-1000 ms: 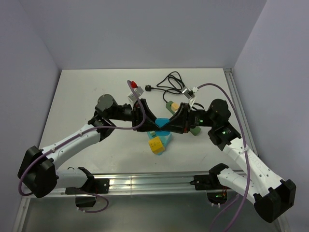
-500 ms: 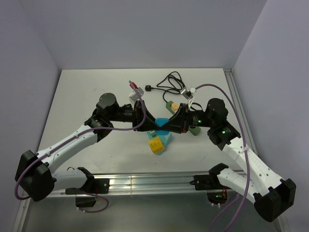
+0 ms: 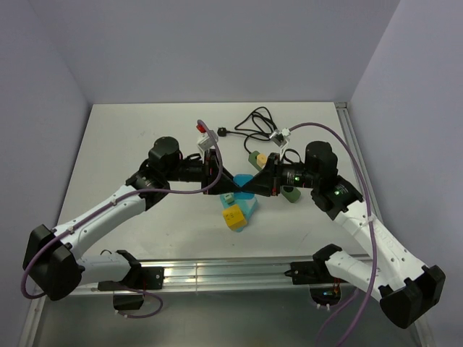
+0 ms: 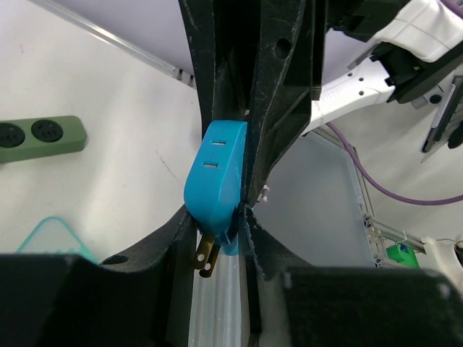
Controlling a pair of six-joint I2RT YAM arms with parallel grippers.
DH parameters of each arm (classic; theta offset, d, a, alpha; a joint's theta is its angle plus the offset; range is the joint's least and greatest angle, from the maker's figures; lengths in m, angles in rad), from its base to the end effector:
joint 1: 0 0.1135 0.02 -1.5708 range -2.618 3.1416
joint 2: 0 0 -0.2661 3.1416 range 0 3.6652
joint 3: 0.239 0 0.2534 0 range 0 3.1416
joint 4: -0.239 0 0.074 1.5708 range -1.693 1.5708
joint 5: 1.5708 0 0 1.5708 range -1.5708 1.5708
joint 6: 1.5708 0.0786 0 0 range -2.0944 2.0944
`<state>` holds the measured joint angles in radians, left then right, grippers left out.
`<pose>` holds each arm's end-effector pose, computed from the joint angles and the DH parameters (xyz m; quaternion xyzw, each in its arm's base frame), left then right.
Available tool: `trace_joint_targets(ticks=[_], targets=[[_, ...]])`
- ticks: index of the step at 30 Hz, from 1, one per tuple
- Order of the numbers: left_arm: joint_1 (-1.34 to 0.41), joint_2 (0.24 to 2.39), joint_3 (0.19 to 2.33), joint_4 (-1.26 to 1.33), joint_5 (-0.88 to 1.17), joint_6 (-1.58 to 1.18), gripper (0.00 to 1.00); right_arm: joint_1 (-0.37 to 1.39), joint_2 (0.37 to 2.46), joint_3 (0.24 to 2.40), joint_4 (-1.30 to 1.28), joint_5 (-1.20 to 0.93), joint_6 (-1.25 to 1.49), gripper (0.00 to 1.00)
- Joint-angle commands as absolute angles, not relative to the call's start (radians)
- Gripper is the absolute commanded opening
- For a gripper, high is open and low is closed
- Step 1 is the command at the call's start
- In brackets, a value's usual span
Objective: Insert the plug
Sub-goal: Adjust the plug, then adjust the socket at the center of the board.
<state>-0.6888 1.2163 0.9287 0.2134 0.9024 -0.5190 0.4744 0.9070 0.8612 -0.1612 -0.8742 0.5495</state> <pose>0.1948 -0.2403 0.3416 0.3515 0.6320 -0.6107 0.3225 0.1740 0.1571 0.3462 -0.2402 0.7129 0.5662 0.3368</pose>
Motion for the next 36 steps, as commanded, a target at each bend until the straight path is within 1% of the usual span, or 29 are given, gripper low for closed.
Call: trace_joint_targets(ticks=[1, 7, 8, 9, 10, 11, 14, 15, 16, 19, 22, 27, 32, 33, 35, 36], targets=[[-0.683, 1.223, 0.969, 0.158, 0.85, -0.42, 0.0, 0.466, 0.92, 0.925, -0.245, -0.756, 0.577, 0.0], [-0.68, 1.232, 0.963, 0.163, 0.856, -0.419, 0.0, 0.466, 0.931, 0.925, -0.258, -0.753, 0.581, 0.0], [-0.68, 1.233, 0.963, 0.161, 0.861, -0.417, 0.09, 0.466, 0.928, 0.925, -0.256, -0.755, 0.581, 0.0], [-0.678, 1.233, 0.962, 0.158, 0.867, -0.413, 0.23, 0.466, 0.928, 0.927, -0.256, -0.756, 0.58, 0.0], [-0.678, 1.232, 0.96, 0.156, 0.864, -0.411, 0.38, 0.466, 0.928, 0.93, -0.258, -0.756, 0.58, 0.0], [-0.677, 1.221, 0.954, 0.158, 0.855, -0.411, 0.59, 0.466, 0.927, 0.933, -0.268, -0.753, 0.578, 0.0], [-0.66, 1.184, 0.922, 0.17, 0.832, -0.419, 0.81, 0.465, 0.934, 0.956, -0.322, -0.724, 0.56, 0.0], [-0.641, 1.172, 0.904, 0.17, 0.828, -0.42, 0.84, 0.463, 0.939, 0.966, -0.343, -0.709, 0.543, 0.0], [-0.632, 1.163, 0.897, 0.161, 0.822, -0.419, 0.88, 0.462, 0.943, 0.988, -0.388, -0.697, 0.534, 0.0], [-0.594, 1.118, 0.874, 0.12, 0.779, -0.413, 0.95, 0.462, 0.985, 1.037, -0.481, -0.655, 0.515, 0.0], [-0.581, 1.095, 0.853, 0.109, 0.697, -0.428, 0.98, 0.462, 1.043, 1.077, -0.564, -0.64, 0.509, 0.0], [-0.58, 1.049, 0.819, 0.054, 0.577, -0.463, 0.99, 0.474, 1.086, 1.123, -0.67, -0.549, 0.482, 0.0], [-0.589, 1.011, 0.73, 0.109, 0.606, -0.522, 0.97, 0.476, 1.066, 1.108, -0.716, -0.453, 0.462, 0.0], [-0.616, 1.011, 0.729, 0.079, 0.588, -0.508, 0.97, 0.474, 1.06, 1.074, -0.706, -0.451, 0.468, 0.0], [-0.681, 1.012, 0.748, 0.017, 0.433, -0.47, 0.98, 0.472, 1.054, 1.034, -0.67, -0.45, 0.474, 0.0], [-0.762, 1.017, 0.756, -0.026, 0.379, -0.442, 0.99, 0.472, 1.054, 1.004, -0.669, -0.437, 0.471, 0.0]])
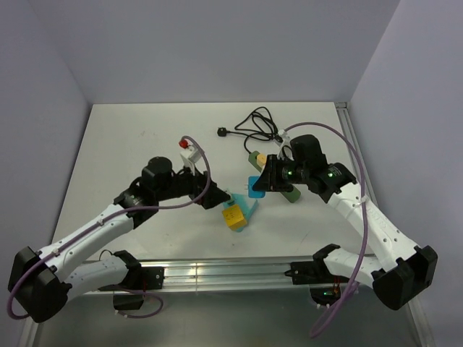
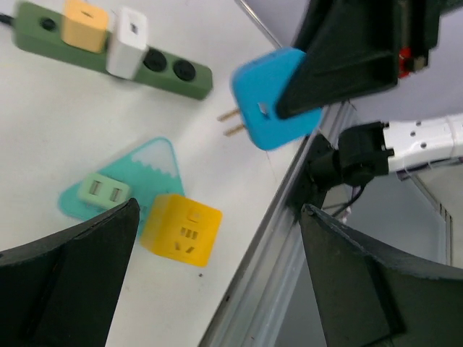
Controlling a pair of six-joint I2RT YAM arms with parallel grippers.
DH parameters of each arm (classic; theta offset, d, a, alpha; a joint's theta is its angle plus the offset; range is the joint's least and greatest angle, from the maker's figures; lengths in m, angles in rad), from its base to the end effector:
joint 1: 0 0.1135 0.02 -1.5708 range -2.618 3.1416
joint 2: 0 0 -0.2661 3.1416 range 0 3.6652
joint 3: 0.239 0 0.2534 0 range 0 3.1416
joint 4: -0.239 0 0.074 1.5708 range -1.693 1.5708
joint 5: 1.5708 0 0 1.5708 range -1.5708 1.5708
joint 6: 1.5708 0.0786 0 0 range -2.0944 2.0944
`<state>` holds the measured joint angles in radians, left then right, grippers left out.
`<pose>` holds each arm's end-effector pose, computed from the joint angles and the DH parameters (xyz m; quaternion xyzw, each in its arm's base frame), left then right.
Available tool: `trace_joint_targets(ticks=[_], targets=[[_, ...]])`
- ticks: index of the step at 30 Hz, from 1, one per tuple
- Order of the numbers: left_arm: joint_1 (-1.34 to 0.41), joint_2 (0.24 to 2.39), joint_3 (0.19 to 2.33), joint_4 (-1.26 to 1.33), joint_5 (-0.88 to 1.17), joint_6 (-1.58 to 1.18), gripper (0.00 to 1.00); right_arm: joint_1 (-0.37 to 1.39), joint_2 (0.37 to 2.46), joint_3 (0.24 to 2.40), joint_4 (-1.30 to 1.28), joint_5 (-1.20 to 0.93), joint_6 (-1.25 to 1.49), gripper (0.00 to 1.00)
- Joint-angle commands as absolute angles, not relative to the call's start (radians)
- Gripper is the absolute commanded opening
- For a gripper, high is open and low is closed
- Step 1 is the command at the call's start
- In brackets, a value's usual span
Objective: Insert the plug
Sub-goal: Adjust the socket at the center of the board.
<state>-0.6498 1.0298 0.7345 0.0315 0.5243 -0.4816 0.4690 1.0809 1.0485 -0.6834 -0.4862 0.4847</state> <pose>0.1936 -0.1966 0.2903 0.2214 0.7509 -0.4884 0.3854 0.2074 0.1462 0.3061 -0.0929 0.8840 0.3793 0.2570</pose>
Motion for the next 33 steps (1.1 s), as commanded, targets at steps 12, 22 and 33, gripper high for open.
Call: trace_joint_targets(ticks=[12, 22, 33], targets=[[-0.94, 0.988, 0.678, -0.115, -0.064, -0.619, 0.99, 0.429, 0.914, 0.735, -0.489, -0.272, 0.531, 0.0], [-0.988, 1.193, 0.771, -0.106, -0.178, -0.831, 0.99, 0.341, 0.893, 0.615, -0.304, -0.329, 0.503, 0.0], [-1.175, 1.62, 1.247, -0.609, -0.472, -1.175, 1.0, 0.192, 0.842, 0.543, -0.248, -0.528, 0.5, 0.0]])
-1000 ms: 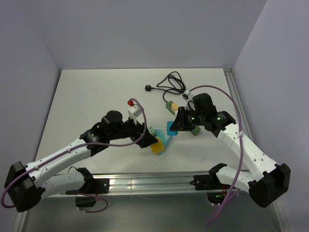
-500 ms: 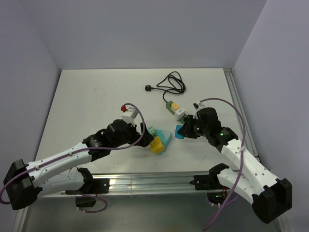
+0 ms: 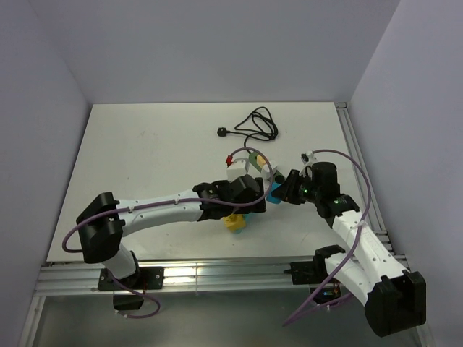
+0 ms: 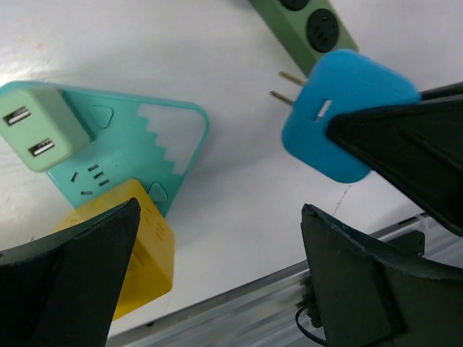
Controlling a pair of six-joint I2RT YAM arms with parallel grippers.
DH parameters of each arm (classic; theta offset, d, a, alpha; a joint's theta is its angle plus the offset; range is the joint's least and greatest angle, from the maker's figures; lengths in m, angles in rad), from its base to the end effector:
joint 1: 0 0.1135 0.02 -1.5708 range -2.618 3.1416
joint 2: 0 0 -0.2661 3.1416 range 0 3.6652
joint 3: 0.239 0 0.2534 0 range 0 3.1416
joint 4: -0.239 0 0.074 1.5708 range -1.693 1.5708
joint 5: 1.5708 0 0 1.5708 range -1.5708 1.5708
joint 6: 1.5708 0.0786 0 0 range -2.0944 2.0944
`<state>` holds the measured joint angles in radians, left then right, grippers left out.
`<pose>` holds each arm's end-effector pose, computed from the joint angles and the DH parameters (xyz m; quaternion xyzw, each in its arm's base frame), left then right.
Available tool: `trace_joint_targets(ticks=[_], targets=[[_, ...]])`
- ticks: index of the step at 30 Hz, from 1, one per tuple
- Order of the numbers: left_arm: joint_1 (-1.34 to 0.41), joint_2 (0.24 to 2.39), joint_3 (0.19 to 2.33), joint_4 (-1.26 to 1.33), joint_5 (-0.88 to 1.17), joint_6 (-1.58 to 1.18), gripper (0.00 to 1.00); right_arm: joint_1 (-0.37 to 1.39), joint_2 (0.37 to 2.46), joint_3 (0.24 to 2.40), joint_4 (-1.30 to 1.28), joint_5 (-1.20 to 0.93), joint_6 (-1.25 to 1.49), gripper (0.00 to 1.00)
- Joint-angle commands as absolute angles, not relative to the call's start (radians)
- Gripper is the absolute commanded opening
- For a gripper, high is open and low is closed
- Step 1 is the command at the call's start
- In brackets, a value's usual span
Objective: Insert the plug
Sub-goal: Adjust the socket at the center of the board, then insert the plug into the socket.
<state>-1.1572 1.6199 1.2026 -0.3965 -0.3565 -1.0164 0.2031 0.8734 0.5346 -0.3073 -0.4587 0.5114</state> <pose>0.1794 -0.3405 0.2270 -0.0010 0.9168 -0.2452 0.3151 0.2051 0.0778 0.2052 0.0336 0.8768 0.3425 0.3358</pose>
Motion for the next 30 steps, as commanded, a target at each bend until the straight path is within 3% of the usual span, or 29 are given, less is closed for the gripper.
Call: trace_joint_targets(ticks=[1, 7, 14, 23, 30], targets=[[-1.175, 1.614, 1.243, -0.668, -0.486, -1.199, 1.0, 0.19, 0.838, 0.548, -0.253, -0.528, 0.497, 0.0], [-1.161, 1.462, 1.183, -0.756, -0.574, -1.328, 1.0, 0.186, 0.825, 0.545, -0.253, -0.523, 0.5, 0.0], [-1.161, 1.397, 1.203, -0.853, -0.612, -1.283, 1.0, 0.179, 0.841, 0.541, -0.238, -0.529, 0.502, 0.0], [-1.134, 1.284, 1.062, -0.721, -0.5, -1.152, 1.0, 0.181, 0.842, 0.494, -0.149, -0.809, 0.488, 0.0], [-1.062, 1.101, 0.901, -0.649, -0.43, -1.17, 1.0, 0.225, 0.773, 0.445, -0.118, -0.813, 0.497, 0.0]])
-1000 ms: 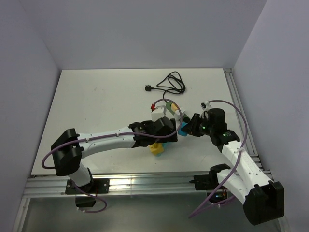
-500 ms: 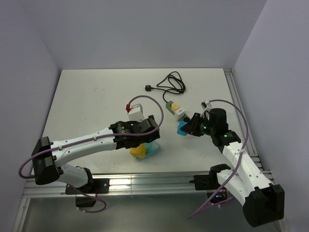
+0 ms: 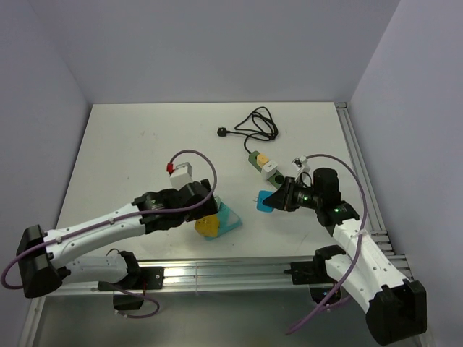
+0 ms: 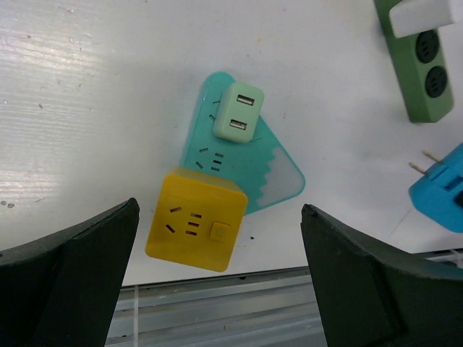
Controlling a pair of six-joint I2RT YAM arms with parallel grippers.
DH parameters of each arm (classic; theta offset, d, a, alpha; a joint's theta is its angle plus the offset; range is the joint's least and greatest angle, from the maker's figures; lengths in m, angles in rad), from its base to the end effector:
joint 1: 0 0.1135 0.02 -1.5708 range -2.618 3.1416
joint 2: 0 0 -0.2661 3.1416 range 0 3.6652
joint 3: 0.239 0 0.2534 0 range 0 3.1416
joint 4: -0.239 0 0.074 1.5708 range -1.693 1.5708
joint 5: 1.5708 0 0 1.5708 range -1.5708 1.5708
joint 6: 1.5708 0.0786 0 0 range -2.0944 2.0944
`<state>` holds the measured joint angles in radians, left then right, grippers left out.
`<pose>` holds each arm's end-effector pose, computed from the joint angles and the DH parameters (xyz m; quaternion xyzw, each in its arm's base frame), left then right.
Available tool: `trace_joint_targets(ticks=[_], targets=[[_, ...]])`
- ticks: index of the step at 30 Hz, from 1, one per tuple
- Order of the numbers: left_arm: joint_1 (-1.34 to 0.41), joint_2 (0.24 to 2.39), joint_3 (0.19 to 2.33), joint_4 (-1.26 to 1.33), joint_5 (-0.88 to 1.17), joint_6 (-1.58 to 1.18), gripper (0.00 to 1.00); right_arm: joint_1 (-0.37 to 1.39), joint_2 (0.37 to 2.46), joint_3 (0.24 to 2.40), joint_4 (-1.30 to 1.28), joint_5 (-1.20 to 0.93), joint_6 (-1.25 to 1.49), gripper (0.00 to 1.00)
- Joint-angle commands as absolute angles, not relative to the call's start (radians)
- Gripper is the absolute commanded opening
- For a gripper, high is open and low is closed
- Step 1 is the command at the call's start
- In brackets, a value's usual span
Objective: Insert the plug
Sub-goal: Insert the plug into the socket.
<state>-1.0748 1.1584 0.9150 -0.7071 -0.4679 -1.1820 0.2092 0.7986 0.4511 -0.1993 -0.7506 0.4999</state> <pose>0.1504 -0.2035 0.2389 -0.1203 0.9212 -0.1738 0.3266 0.1831 0.0937 0.2083 -0.0602 0.8285 0.4579 0.3165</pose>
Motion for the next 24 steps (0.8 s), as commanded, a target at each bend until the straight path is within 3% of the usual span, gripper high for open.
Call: trace_joint_targets(ticks=[1, 8, 13, 24], targets=[[-1.058, 1.098, 0.899, -0.656, -0.426, -1.173, 1.0, 0.244, 0.773, 0.433, -0.106, -0.819, 0.5, 0.0], [-1.028, 1.118, 0.888, -0.684, -0.335, -1.17, 1.0, 0.484, 0.729, 0.336, 0.092, -0.655, 0.538, 0.0], [-0.982, 1.071, 0.824, -0.663, -0.267, -1.189, 0.99, 0.541, 0.655, 0.238, 0.216, -0.543, 0.56, 0.0], [-0.839, 0.999, 0.747, -0.655, -0.167, -1.189, 0.99, 0.799, 0.52, 0.058, 0.505, -0.25, 0.385, 0.0]])
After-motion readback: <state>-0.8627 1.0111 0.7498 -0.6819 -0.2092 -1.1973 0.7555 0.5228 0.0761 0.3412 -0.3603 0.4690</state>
